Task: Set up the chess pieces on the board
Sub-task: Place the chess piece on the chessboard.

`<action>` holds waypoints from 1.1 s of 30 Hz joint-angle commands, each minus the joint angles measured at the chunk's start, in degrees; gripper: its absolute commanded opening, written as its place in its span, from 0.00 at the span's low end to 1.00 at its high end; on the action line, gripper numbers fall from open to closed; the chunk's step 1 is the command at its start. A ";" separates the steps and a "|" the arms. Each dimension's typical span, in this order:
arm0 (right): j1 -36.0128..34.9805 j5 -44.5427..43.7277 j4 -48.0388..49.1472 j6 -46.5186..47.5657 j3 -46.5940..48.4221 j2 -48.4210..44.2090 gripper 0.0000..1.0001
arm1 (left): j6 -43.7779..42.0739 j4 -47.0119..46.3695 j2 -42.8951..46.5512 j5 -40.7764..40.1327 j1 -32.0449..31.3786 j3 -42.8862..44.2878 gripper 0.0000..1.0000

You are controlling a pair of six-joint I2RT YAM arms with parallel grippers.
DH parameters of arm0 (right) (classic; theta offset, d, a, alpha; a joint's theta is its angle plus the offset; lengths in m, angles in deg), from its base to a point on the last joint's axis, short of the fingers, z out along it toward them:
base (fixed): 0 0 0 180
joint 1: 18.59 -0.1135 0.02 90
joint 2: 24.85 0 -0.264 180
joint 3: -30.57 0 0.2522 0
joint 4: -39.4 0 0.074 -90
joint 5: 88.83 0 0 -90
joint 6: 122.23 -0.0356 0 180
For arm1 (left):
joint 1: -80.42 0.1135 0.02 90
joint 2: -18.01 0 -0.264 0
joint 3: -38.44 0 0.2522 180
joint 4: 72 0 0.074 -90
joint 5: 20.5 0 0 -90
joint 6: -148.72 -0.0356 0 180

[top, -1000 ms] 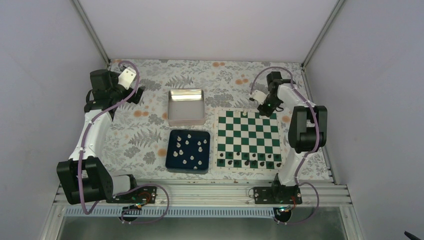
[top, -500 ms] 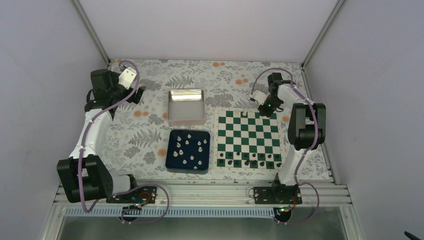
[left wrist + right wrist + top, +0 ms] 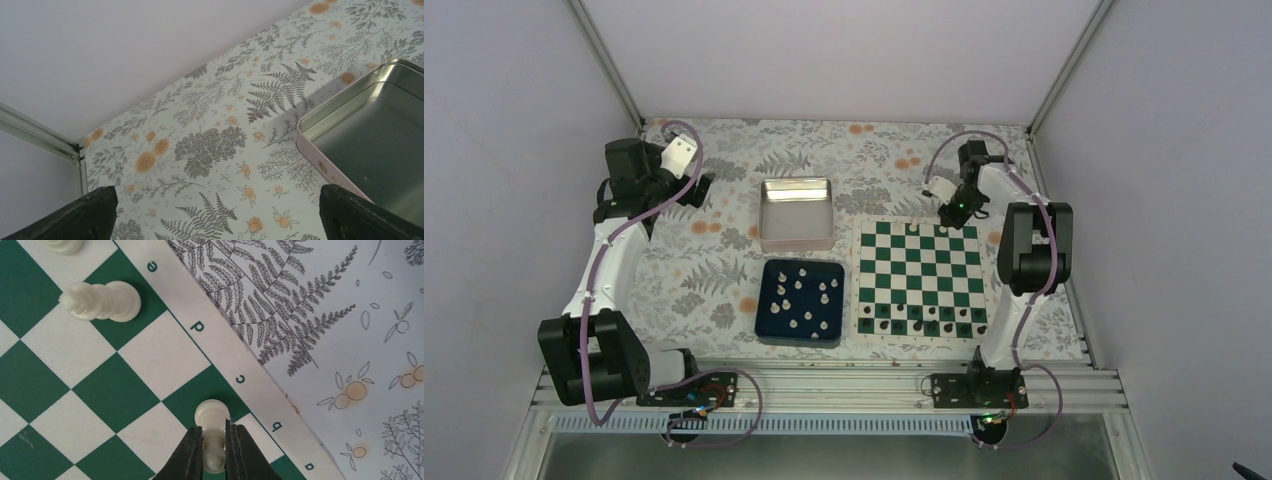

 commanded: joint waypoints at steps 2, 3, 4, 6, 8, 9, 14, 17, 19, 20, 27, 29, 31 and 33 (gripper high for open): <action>-0.56 1.45 -1.33 0.49 1.35 1.05 0.04 | 0.01 -1.19 -0.09 0.65 0.37 0.32 1.00; -0.66 1.56 -1.42 0.49 1.29 1.00 0.04 | 0.01 -1.23 -0.16 0.66 0.37 0.35 1.00; -0.70 1.69 -1.35 0.49 1.21 0.96 0.04 | 0.04 -1.29 -0.20 0.72 0.37 0.29 1.00; -0.85 1.57 -1.44 0.58 1.28 0.96 0.04 | 0.15 -1.41 -0.32 0.79 0.37 0.25 1.00; -0.88 1.38 -1.48 0.57 1.46 1.11 0.04 | 0.18 -1.47 -0.38 0.86 0.37 0.32 1.00; -0.87 1.42 -1.45 0.57 1.49 1.13 0.04 | 0.22 -1.47 -0.36 0.91 0.37 0.36 1.00; -2.34 2.24 -1.50 0.36 1.68 0.66 0.04 | 0.10 -1.44 -0.25 0.62 0.34 0.21 1.00; -3.93 2.17 -1.59 0.07 1.86 0.80 0.04 | 0.10 -1.46 -0.14 0.54 0.37 0.06 1.00; -4.84 2.07 -1.84 -0.18 2.42 1.31 0.04 | 0.12 -1.40 -0.02 0.48 0.37 -0.05 1.00; -5.24 2.15 -1.97 -0.33 2.84 1.61 0.04 | 0.01 -1.41 0.04 0.44 0.37 -0.11 1.00; -6.72 1.70 -1.92 -0.80 4.35 3.12 0.04 | -0.54 -1.33 0.56 -0.43 0.42 -0.62 1.00; -6.72 1.35 -1.87 -0.88 4.40 3.56 0.04 | -0.61 -1.21 0.81 -0.52 0.45 -0.60 1.00; -6.78 0.95 -1.81 -0.91 4.23 3.83 0.04 | -0.71 -1.23 0.79 -0.50 0.45 -0.62 1.00; -6.71 0.50 -1.57 -1.00 3.94 3.71 0.04 | -0.68 -1.14 0.66 -0.49 0.45 -0.59 1.00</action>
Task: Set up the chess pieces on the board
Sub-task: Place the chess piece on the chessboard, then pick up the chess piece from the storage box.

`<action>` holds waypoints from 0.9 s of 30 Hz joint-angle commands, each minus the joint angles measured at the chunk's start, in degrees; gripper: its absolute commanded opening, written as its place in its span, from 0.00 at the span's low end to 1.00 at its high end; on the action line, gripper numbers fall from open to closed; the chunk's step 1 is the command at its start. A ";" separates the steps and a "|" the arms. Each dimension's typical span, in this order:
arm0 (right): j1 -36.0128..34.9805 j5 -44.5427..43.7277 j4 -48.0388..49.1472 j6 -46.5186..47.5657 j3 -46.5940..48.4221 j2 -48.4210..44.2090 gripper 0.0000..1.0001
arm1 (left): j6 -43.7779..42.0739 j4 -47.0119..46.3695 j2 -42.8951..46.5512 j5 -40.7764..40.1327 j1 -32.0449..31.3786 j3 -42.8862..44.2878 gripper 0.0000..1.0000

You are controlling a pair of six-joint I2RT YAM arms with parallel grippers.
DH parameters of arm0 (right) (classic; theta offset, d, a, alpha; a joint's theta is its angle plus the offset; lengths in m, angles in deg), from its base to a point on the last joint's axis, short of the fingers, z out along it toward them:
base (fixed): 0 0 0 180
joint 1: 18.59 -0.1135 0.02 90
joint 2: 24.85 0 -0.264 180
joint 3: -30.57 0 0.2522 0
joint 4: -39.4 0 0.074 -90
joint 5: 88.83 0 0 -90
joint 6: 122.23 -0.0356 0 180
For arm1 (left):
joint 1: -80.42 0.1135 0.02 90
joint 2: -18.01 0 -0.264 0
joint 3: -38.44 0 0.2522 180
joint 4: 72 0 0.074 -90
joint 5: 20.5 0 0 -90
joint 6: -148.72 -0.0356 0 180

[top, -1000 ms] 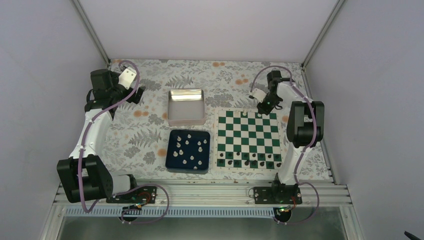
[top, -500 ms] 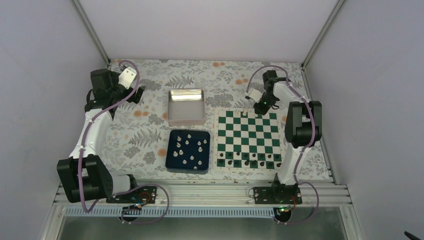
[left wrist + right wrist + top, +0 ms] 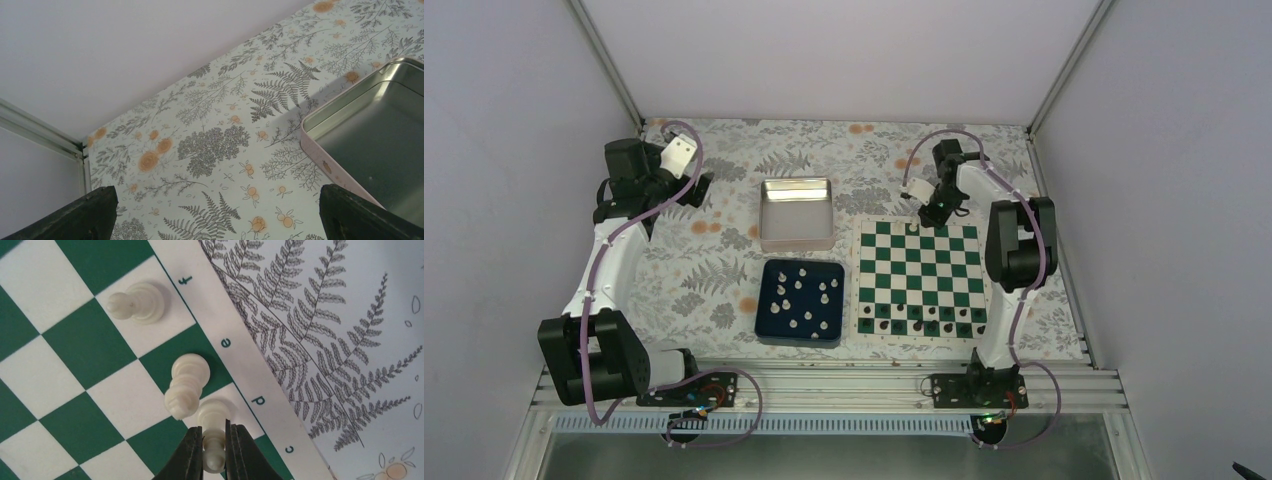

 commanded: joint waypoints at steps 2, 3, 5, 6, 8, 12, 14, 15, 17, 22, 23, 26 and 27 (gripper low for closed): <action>0.00 -0.31 -0.14 -0.75 0.81 0.68 0.04 | -0.41 -0.61 0.78 0.01 0.41 -0.27 1.00; -0.01 -0.40 -0.20 -0.67 0.80 0.60 0.04 | -0.42 -0.65 0.75 0.15 0.39 -0.24 1.00; -0.01 -0.76 -0.28 -0.66 0.85 0.50 0.04 | -0.27 -0.59 0.59 0.27 0.41 -0.10 1.00; -0.04 -1.02 -0.36 -0.59 0.84 0.63 0.04 | -0.31 -0.65 0.63 0.42 0.43 -0.11 1.00; 0.03 -1.17 -0.62 -0.55 0.96 0.77 0.04 | -0.19 -0.53 0.65 0.38 0.43 -0.07 1.00; 0.03 -1.13 -1.00 -0.48 0.98 1.02 0.06 | -0.27 -0.55 0.83 0.41 0.48 -0.33 1.00; 0.01 -0.90 -0.91 -0.38 0.93 0.99 0.17 | -0.41 -0.52 0.87 0.30 0.43 -0.42 1.00; 0.00 -0.83 -0.74 -0.35 0.96 0.77 0.26 | -0.37 -0.52 0.86 0.28 0.43 -0.42 1.00; -0.02 -0.32 -0.30 -0.40 1.04 -0.20 0.34 | -0.46 -0.56 0.96 0.28 0.38 -0.48 1.00; -0.44 0.52 -1.27 -0.53 3.37 -4.25 0.43 | -0.43 -0.36 1.08 0.28 0.43 -0.13 1.00; -0.71 0.12 -1.89 -0.63 4.13 -4.94 0.43 | -0.53 -0.25 1.17 0.30 0.43 -0.08 1.00; -2.04 -1.65 -3.77 -0.90 6.73 -6.95 0.43 | -0.63 -0.24 1.28 0.36 0.51 -0.09 1.00; -2.93 -2.20 -4.52 -1.03 7.71 -7.62 0.43 | -0.66 -0.26 1.32 0.33 0.52 0.00 1.00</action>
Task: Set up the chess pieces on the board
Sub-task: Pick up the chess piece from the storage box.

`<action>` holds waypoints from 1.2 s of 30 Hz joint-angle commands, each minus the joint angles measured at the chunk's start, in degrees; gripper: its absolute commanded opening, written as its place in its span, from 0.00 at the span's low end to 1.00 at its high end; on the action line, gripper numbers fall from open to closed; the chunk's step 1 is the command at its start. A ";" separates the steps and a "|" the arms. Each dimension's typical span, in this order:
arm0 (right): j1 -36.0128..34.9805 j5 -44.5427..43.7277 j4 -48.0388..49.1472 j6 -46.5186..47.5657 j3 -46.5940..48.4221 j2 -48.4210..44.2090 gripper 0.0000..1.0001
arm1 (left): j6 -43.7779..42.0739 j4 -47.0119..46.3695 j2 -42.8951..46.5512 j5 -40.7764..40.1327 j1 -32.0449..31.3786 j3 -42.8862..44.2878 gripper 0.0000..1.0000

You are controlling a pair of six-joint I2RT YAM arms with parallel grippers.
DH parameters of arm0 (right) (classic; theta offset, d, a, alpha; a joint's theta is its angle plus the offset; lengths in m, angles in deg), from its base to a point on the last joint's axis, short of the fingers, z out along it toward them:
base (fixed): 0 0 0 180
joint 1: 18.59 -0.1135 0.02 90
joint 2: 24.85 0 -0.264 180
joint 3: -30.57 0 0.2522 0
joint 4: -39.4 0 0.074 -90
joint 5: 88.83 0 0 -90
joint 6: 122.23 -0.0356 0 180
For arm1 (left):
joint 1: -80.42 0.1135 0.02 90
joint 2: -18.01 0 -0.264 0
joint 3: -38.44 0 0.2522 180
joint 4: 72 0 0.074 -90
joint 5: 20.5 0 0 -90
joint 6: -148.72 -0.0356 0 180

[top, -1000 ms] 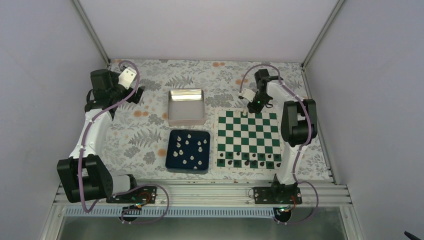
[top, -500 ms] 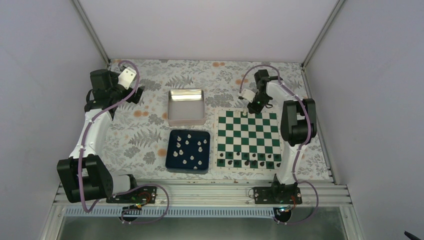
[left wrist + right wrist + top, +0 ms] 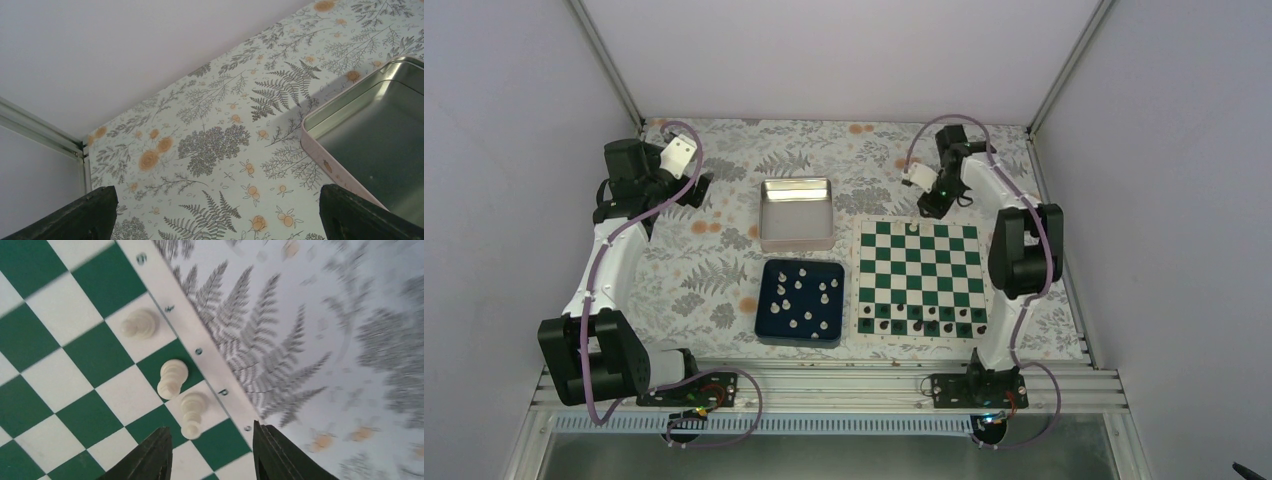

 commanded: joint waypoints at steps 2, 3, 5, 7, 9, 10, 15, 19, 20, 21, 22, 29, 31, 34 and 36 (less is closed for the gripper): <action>-5.78 -2.42 -4.11 -1.13 6.91 -6.41 0.43 | -0.58 -0.33 1.27 0.34 0.35 0.17 1.00; -7.92 -3.07 -4.72 -1.45 8.02 -6.69 0.44 | -0.48 -0.42 1.22 0.36 0.35 0.19 1.00; -12.74 -4.24 -5.78 -2.45 10.42 -6.75 0.44 | -0.25 -0.62 1.19 0.73 0.35 0.27 1.00; -17.95 -4.74 -6.97 -3.23 13.22 -5.56 0.45 | 0.14 -0.75 1.05 1.09 0.35 0.36 1.00; -23.31 -5.04 -7.97 -3.87 15.77 -3.93 0.45 | 0.23 -0.72 1.01 1.09 0.35 0.40 1.00; -26.00 -5.27 -8.25 -4.23 16.64 -3.24 0.45 | 0.18 -0.67 1.05 0.94 0.35 0.36 1.00; -36.94 -3.38 -8.45 -4.70 18.61 1.13 0.45 | -0.19 -0.73 1.64 -0.32 0.43 -0.43 1.00; -42.27 -1.50 -8.02 -4.22 18.68 5.42 0.43 | -0.21 -1.04 2.19 -0.40 0.42 -1.49 1.00; -43.22 -0.98 -7.86 -4.17 18.58 6.20 0.43 | -0.22 -1.14 2.43 -0.41 0.53 -1.72 1.00; -43.76 -0.51 -7.70 -4.07 18.57 7.12 0.42 | -0.20 -1.25 2.61 -0.44 0.52 -2.05 1.00; -44.12 -0.03 -7.58 -4.02 18.50 7.82 0.42 | -0.25 -1.37 2.71 -0.48 0.53 -2.29 1.00; -45.91 1.93 -5.59 -3.56 15.68 10.96 0.39 | -0.23 -2.11 3.20 -0.45 0.78 -3.82 1.00; -46.09 2.37 -5.45 -3.55 15.47 11.63 0.39 | -0.09 -2.20 3.11 -0.14 0.83 -4.00 1.00; -46.51 2.75 -5.06 -3.50 14.93 12.26 0.38 | -0.04 -2.45 3.13 -0.06 0.86 -4.11 1.00; -46.95 3.14 -4.84 -3.49 14.66 12.66 0.38 | 0.04 -2.56 3.12 -0.03 0.85 -4.14 1.00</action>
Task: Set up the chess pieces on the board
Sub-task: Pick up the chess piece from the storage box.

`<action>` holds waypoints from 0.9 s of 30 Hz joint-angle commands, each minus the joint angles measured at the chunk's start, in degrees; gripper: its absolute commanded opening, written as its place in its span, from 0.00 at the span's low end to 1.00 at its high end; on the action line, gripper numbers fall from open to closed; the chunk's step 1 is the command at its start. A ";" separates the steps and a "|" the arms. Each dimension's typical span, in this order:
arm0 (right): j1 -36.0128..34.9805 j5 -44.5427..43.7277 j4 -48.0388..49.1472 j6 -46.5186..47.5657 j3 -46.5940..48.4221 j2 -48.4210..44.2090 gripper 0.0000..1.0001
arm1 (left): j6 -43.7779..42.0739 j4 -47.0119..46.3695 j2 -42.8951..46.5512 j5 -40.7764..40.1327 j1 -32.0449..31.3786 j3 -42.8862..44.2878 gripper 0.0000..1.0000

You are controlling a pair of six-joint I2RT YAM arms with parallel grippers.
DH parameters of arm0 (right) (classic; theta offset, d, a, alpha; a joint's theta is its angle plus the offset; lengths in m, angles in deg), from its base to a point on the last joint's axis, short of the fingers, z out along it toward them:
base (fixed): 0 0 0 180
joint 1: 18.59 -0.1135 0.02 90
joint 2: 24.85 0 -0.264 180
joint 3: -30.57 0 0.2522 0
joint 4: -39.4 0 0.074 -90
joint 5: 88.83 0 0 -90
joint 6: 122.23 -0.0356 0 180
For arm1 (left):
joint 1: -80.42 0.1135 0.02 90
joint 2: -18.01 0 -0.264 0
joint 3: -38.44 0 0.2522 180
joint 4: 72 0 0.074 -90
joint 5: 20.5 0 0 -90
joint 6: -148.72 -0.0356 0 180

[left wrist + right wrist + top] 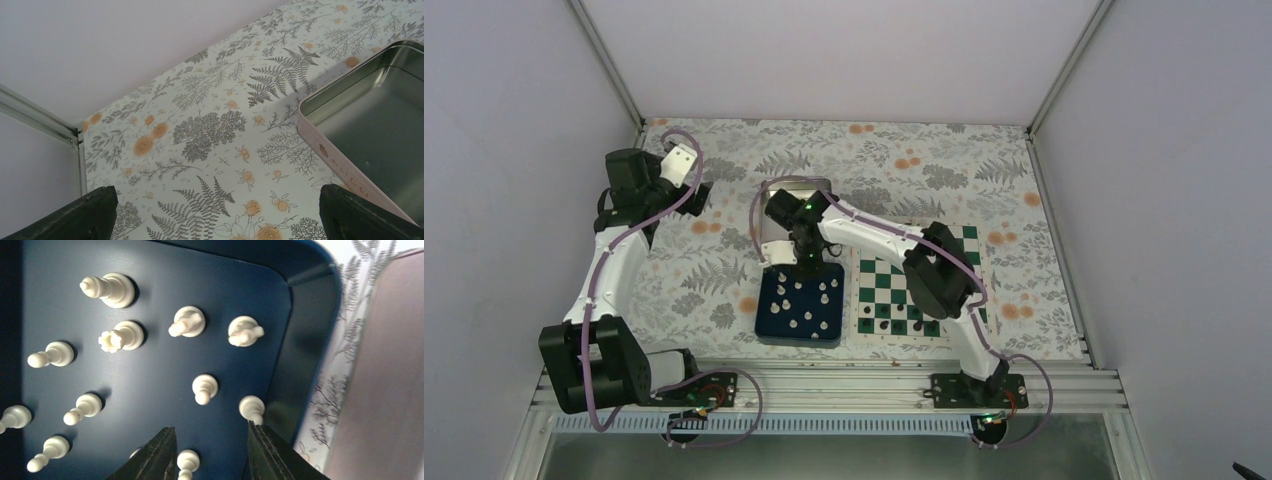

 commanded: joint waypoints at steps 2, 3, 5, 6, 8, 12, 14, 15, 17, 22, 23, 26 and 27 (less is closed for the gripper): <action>-1.68 2.49 0.97 -0.09 -0.99 2.07 0.37 | 0.03 -2.11 1.01 0.54 0.32 -0.42 1.00; -1.85 2.67 1.04 -0.03 -0.96 2.28 0.36 | 0.03 -2.19 1.00 0.54 0.33 -0.46 1.00; -2.24 2.69 1.11 -0.02 -0.99 2.96 0.36 | 0.08 -2.28 0.95 0.52 0.32 -0.60 1.00; -2.36 2.73 1.18 -0.02 -1.00 3.24 0.36 | -0.05 -2.37 0.89 0.44 0.33 -0.70 1.00; -2.51 2.76 1.67 0.08 -1.24 3.71 0.36 | -0.02 -2.57 0.78 0.25 0.41 -0.80 1.00; -2.50 1.28 2.64 -0.19 -1.66 4.42 0.36 | -0.02 -2.81 0.77 0.21 0.49 -0.86 1.00; -2.48 1.14 2.92 -0.12 -1.86 4.47 0.36 | -0.05 -2.99 0.83 0.14 0.50 -1.01 1.00; -2.54 1.15 2.99 -0.11 -1.89 4.51 0.36 | -0.09 -3.05 0.82 0.19 0.62 -1.05 1.00; -2.48 0.71 3.03 -0.02 -1.85 4.83 0.36 | -0.23 -3.00 0.79 0.33 0.70 -1.11 1.00; -2.41 0.46 2.90 0.07 -1.85 5.85 0.27 | -0.32 -2.85 0.80 0.61 1.01 -1.32 1.00; -2.39 0.45 2.84 0.07 -1.78 5.87 0.23 | -0.35 -2.85 0.80 0.65 1.03 -1.37 1.00; -2.39 0.04 3.00 -0.10 -1.81 5.80 0.15 | -0.48 -2.85 0.73 0.80 1.20 -1.40 1.00; -2.43 -0.05 3.00 -0.17 -1.78 5.67 0.12 | -0.38 -2.84 0.65 0.87 1.20 -1.42 1.00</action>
